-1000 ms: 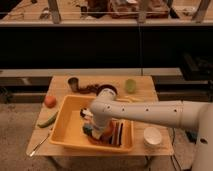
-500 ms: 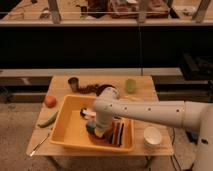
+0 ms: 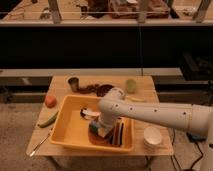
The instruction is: Wipe red bowl with sponge
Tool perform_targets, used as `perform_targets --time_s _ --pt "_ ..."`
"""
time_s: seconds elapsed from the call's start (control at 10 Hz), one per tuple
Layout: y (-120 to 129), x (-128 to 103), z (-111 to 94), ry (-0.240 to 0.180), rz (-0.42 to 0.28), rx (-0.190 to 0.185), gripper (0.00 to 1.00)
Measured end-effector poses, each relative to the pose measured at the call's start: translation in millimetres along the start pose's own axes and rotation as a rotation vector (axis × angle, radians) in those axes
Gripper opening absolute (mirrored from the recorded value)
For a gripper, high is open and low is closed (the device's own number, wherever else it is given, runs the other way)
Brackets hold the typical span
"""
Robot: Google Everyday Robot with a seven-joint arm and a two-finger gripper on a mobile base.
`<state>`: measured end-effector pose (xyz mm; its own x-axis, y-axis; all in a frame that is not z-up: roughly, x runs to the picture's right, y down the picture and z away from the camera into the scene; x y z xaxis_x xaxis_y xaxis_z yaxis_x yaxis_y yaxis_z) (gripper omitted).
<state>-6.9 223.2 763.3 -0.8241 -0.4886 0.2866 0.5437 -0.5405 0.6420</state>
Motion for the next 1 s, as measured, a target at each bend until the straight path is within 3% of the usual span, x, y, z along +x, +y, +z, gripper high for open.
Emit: perform_targets --time_s 0.7,1.0 --pt "10.0 -4.9 -6.2 0.005 0.027 -0.005 0.0" --pt "17.6 7.1 -11.2 0.014 0.019 -0.013 0.0"
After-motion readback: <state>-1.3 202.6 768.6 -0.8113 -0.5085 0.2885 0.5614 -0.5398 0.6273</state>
